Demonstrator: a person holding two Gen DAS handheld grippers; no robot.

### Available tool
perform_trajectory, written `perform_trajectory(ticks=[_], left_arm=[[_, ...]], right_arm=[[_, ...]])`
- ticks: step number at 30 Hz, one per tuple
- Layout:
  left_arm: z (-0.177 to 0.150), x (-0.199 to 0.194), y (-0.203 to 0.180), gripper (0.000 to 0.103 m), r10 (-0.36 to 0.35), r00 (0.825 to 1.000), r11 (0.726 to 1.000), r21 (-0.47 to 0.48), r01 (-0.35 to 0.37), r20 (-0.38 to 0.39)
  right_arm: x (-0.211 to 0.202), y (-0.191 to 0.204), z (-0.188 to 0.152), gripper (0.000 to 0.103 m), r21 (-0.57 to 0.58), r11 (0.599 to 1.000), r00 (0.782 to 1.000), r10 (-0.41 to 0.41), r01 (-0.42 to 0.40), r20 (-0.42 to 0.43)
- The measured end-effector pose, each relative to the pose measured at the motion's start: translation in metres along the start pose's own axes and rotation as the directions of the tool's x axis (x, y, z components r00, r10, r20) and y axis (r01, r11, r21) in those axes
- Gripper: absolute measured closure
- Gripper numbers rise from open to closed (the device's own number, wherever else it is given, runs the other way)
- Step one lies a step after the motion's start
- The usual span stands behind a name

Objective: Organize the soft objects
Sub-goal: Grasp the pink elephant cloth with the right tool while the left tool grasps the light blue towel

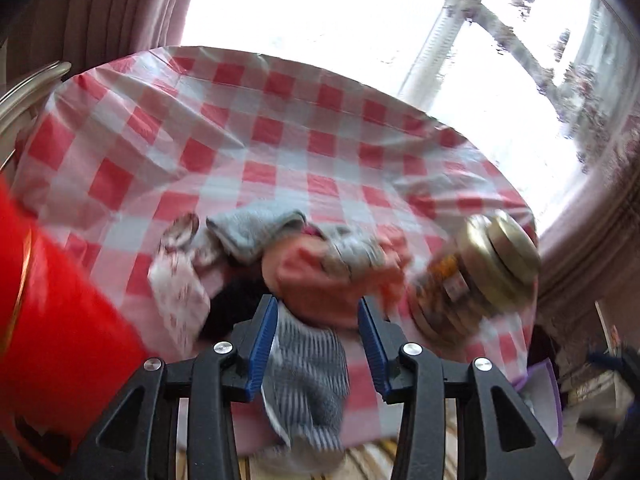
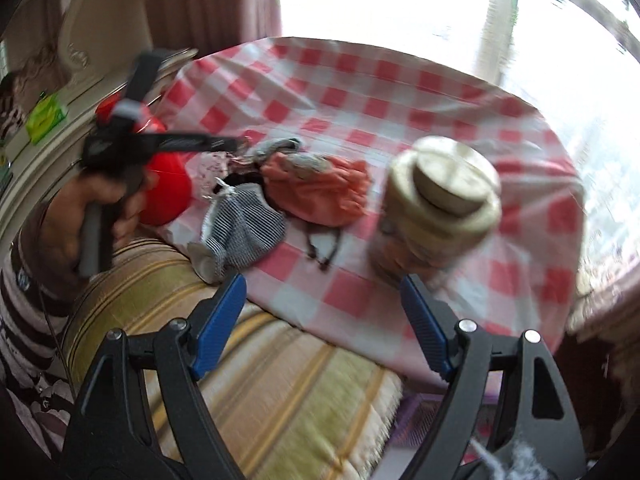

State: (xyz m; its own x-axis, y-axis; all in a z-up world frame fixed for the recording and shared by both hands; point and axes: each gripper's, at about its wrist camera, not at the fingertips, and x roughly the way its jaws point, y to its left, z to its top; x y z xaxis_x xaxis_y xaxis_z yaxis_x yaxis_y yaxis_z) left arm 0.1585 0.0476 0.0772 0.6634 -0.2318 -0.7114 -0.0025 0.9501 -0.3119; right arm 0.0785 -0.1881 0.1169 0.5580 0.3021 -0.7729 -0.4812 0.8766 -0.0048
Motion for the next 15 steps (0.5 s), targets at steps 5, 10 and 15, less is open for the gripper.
perform_trajectory(ticks=[5,10,15], left_arm=[[0.04,0.045,0.011,0.043,0.04,0.998,0.999,-0.026,-0.041,-0.052],[0.063,0.099,0.014,0.041,0.117,0.984,0.993,0.026,-0.114,-0.138],[0.076,0.143,0.027,0.038,0.187,0.964,0.982,0.029,-0.185,-0.19]], right_arm=[[0.039,0.013,0.025,0.021,-0.01,1.0,0.999,0.017,-0.017,-0.028],[0.073,0.016,0.043,0.021,-0.006,1.0,0.998,0.022,-0.022,-0.058],[0.109,0.016,0.058,0.021,-0.002,1.0,0.996,0.022,-0.022,-0.09]])
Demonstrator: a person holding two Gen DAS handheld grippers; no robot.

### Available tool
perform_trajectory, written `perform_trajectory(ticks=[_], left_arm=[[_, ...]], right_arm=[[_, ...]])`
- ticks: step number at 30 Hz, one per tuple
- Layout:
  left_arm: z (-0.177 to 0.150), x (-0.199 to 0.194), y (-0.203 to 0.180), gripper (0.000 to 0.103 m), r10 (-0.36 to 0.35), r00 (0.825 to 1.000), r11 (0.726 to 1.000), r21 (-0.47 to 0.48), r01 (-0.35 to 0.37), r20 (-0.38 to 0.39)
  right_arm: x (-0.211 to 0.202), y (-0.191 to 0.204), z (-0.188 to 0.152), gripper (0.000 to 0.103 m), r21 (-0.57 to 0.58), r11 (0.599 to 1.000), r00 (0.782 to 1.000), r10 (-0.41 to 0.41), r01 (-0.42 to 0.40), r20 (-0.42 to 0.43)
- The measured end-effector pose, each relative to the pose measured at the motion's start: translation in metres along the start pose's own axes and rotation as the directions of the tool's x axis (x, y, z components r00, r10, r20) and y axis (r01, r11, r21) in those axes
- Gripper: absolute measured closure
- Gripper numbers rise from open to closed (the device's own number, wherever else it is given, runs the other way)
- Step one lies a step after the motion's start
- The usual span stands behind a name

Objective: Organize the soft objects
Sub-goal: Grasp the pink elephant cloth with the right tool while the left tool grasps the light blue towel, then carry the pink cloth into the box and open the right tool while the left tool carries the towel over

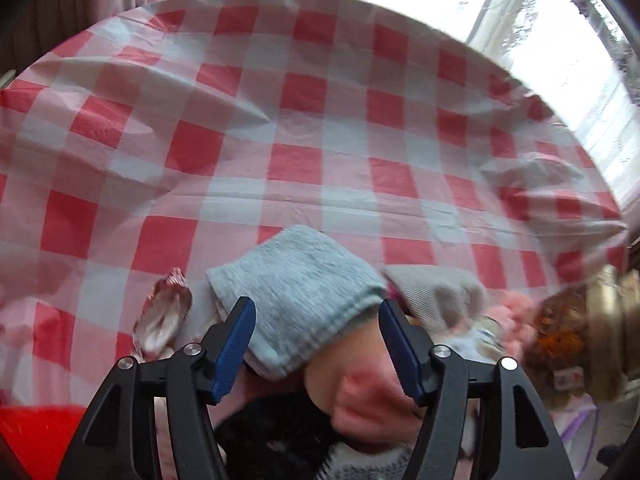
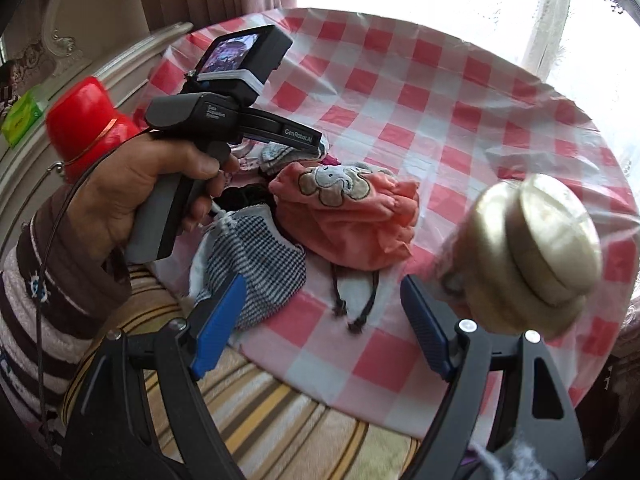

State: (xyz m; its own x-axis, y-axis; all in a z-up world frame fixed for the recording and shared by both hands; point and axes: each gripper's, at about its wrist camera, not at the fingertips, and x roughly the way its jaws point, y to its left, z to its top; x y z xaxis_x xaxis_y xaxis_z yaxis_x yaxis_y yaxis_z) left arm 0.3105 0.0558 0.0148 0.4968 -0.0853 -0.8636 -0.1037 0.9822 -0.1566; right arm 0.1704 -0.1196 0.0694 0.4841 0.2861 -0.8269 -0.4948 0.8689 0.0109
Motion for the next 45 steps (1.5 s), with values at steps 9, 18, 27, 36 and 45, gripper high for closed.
perform_trajectory(ticks=[9,18,27,36,45], left_arm=[[0.007,0.041,0.012,0.062,0.034,0.999,0.999,0.033,-0.033,-0.021],[0.004,0.012,0.029,0.093,-0.003,0.995,1.0,-0.019,0.005,0.095],[0.001,-0.008,0.037,0.096,-0.067,0.981,0.995,-0.054,0.078,0.184],[-0.001,-0.037,0.035,0.098,-0.096,0.955,0.993,-0.046,0.113,0.28],[-0.012,-0.064,0.022,0.098,-0.149,0.928,0.987,-0.004,0.16,0.341]], right_arm=[[0.055,-0.003,0.028,0.021,-0.02,0.999,0.999,-0.048,0.048,-0.018],[0.094,0.002,0.055,0.021,-0.11,0.987,0.993,-0.115,0.116,0.016],[0.124,-0.009,0.058,0.074,-0.065,0.996,0.996,-0.071,0.068,-0.052],[0.073,-0.019,0.049,0.085,0.038,0.999,0.999,-0.022,0.02,0.035],[-0.008,-0.035,0.024,0.085,0.122,0.992,0.992,-0.001,-0.015,0.129]])
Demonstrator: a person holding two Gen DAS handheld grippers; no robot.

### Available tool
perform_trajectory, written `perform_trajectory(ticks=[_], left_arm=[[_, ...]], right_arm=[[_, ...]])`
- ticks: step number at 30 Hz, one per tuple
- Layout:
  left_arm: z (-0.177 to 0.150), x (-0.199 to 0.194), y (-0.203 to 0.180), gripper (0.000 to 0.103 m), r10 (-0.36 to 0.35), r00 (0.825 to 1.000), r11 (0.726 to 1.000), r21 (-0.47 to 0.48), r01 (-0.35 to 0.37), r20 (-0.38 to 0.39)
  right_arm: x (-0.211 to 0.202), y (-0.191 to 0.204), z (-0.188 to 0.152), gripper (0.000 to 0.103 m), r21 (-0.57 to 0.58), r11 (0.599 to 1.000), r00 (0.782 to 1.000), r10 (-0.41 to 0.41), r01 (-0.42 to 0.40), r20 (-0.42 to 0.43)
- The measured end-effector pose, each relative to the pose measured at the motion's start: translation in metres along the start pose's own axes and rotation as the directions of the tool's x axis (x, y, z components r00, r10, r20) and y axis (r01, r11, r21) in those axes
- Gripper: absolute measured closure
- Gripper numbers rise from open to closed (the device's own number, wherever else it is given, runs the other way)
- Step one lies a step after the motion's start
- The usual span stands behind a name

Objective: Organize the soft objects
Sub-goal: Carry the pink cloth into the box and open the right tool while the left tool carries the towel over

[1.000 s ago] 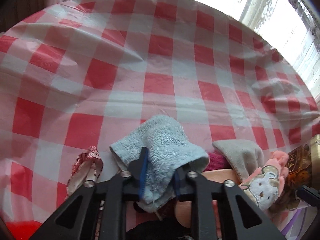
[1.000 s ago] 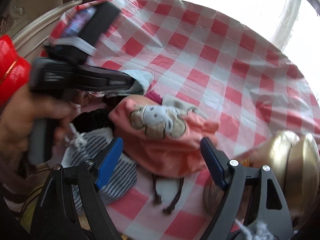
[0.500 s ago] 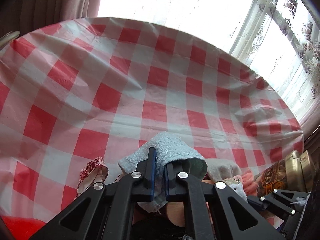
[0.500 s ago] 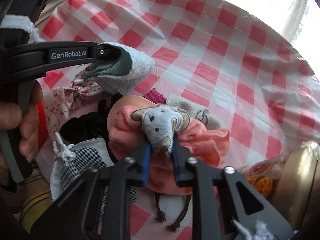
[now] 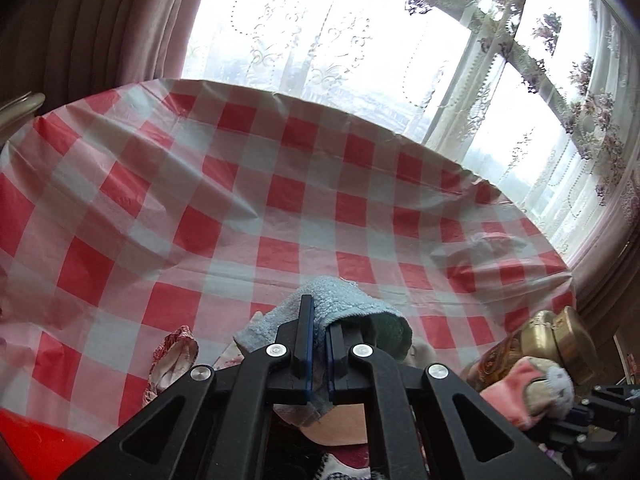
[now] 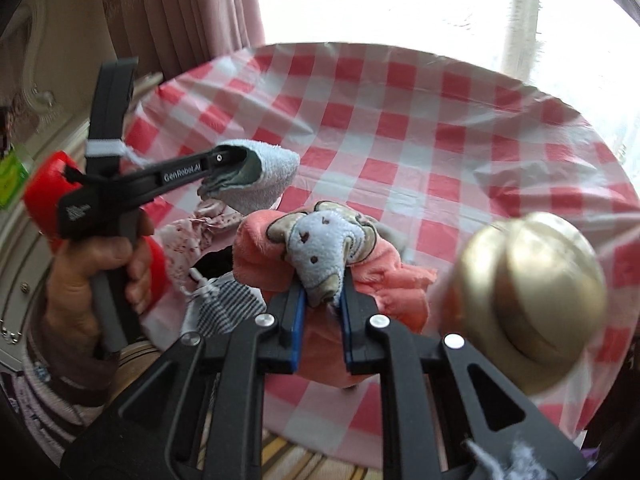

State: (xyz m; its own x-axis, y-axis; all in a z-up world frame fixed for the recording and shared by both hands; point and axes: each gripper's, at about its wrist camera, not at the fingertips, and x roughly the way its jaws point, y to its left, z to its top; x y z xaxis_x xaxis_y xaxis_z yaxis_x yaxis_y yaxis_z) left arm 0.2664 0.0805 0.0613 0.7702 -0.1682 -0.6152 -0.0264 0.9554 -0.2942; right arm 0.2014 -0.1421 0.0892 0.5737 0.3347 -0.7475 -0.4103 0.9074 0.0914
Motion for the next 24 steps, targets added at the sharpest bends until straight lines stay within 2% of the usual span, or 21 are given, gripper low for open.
perform_trajectory(ticks=[7,14,19,24], left_arm=[[-0.008,-0.034,-0.02,0.098,-0.061,0.998,0.998,0.029,0.06,0.034],[-0.025,-0.08,-0.063,0.099,-0.148,0.987,0.986,0.093,0.142,0.061],[-0.054,-0.101,-0.101,0.099,-0.23,0.973,0.964,0.142,0.225,0.022],[-0.084,-0.117,-0.149,0.099,-0.321,0.946,0.926,0.194,0.324,-0.049]], right_arm=[[-0.064,-0.028,-0.036,0.085,0.071,0.997,0.999,-0.033,0.03,0.041],[-0.123,-0.067,-0.096,0.085,0.182,0.975,0.99,-0.138,0.13,0.03],[-0.156,-0.098,-0.146,0.085,0.265,0.945,0.981,-0.196,0.191,-0.009],[-0.176,-0.127,-0.2,0.085,0.34,0.908,0.97,-0.232,0.244,-0.075]])
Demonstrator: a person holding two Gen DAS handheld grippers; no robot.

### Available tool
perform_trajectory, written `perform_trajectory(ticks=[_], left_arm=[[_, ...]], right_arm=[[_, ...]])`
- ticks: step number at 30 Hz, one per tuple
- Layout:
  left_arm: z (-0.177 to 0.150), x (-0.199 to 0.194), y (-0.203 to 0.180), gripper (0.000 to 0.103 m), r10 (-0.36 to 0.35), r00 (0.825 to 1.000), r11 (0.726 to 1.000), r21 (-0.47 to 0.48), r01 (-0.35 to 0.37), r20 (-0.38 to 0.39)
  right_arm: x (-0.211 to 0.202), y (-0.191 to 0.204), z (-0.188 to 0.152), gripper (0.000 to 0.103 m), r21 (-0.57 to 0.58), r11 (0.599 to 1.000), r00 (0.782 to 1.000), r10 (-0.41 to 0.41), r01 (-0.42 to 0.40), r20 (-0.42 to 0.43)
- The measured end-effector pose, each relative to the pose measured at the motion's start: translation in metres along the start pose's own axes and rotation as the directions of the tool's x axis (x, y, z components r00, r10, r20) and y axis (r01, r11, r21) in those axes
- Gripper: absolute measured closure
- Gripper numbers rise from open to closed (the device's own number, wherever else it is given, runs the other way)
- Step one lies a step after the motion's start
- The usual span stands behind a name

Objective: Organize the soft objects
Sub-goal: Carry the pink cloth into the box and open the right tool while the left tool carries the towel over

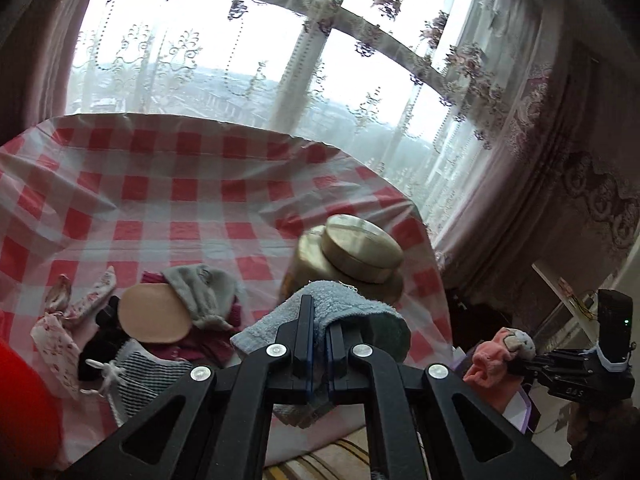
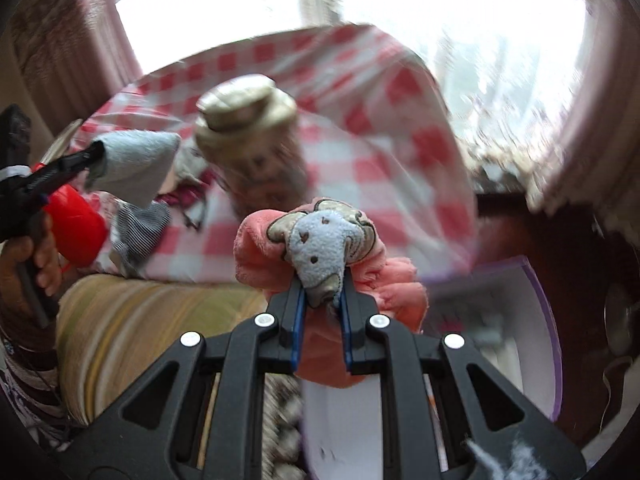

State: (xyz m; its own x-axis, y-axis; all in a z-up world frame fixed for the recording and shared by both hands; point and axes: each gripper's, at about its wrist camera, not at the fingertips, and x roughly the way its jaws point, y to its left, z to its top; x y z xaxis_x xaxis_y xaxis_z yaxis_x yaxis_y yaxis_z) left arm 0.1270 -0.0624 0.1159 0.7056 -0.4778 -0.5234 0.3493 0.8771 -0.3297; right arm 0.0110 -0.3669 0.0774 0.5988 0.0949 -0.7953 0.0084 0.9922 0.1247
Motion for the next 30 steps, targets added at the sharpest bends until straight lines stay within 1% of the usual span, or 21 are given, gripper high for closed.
perform_trajectory(ticks=[3,8,12,16,19,22,24,25,26,27,28,29,30], left_arm=[[-0.011,0.005,-0.034,0.099,-0.054,0.998,0.997,0.044,0.056,-0.039],[-0.033,0.019,-0.084,0.099,-0.117,0.986,0.986,0.103,0.129,-0.119],[-0.045,0.024,-0.111,0.099,-0.135,0.979,0.977,0.147,0.158,-0.155],[-0.055,0.028,-0.126,0.099,-0.142,0.971,0.969,0.173,0.176,-0.192],[-0.063,0.034,-0.139,0.099,-0.146,0.964,0.963,0.193,0.19,-0.221],[-0.07,0.04,-0.15,0.099,-0.15,0.957,0.955,0.212,0.205,-0.248],[-0.075,0.043,-0.156,0.099,-0.152,0.953,0.95,0.226,0.214,-0.263],[-0.077,0.044,-0.159,0.099,-0.152,0.95,0.948,0.232,0.218,-0.272],[-0.079,0.046,-0.162,0.099,-0.151,0.948,0.946,0.237,0.22,-0.279],[-0.081,0.047,-0.165,0.099,-0.152,0.946,0.944,0.241,0.224,-0.287],[-0.083,0.049,-0.169,0.099,-0.152,0.944,0.942,0.245,0.228,-0.294],[-0.086,0.051,-0.172,0.099,-0.152,0.941,0.939,0.252,0.233,-0.304],[-0.088,0.053,-0.176,0.099,-0.151,0.938,0.936,0.259,0.237,-0.313]], right_arm=[[0.002,-0.019,-0.023,0.085,0.02,1.0,0.999,-0.02,0.021,-0.043],[0.014,-0.044,-0.06,0.085,0.028,0.999,0.989,-0.012,0.016,-0.144],[0.024,-0.058,-0.084,0.085,0.02,1.0,0.976,0.011,-0.007,-0.216],[0.038,-0.069,-0.11,0.085,0.016,0.999,0.956,0.033,-0.029,-0.291],[0.053,-0.076,-0.121,0.085,0.033,0.998,0.941,0.055,-0.047,-0.334],[0.071,-0.079,-0.13,0.085,0.022,0.997,0.918,0.073,-0.07,-0.391],[0.087,-0.08,-0.138,0.085,0.009,0.997,0.892,0.072,-0.077,-0.446],[0.095,-0.079,-0.143,0.083,-0.006,0.996,0.875,0.072,-0.085,-0.478],[0.106,-0.076,-0.151,0.082,-0.022,0.994,0.848,0.081,-0.108,-0.523],[0.112,-0.074,-0.154,0.081,-0.03,0.993,0.836,0.082,-0.117,-0.543],[0.12,-0.073,-0.161,0.07,-0.033,0.992,0.813,0.083,-0.125,-0.576],[0.128,-0.071,-0.168,0.055,-0.042,0.992,0.788,0.069,-0.119,-0.612],[0.13,-0.07,-0.171,0.048,-0.054,0.992,0.783,0.058,-0.116,-0.619]])
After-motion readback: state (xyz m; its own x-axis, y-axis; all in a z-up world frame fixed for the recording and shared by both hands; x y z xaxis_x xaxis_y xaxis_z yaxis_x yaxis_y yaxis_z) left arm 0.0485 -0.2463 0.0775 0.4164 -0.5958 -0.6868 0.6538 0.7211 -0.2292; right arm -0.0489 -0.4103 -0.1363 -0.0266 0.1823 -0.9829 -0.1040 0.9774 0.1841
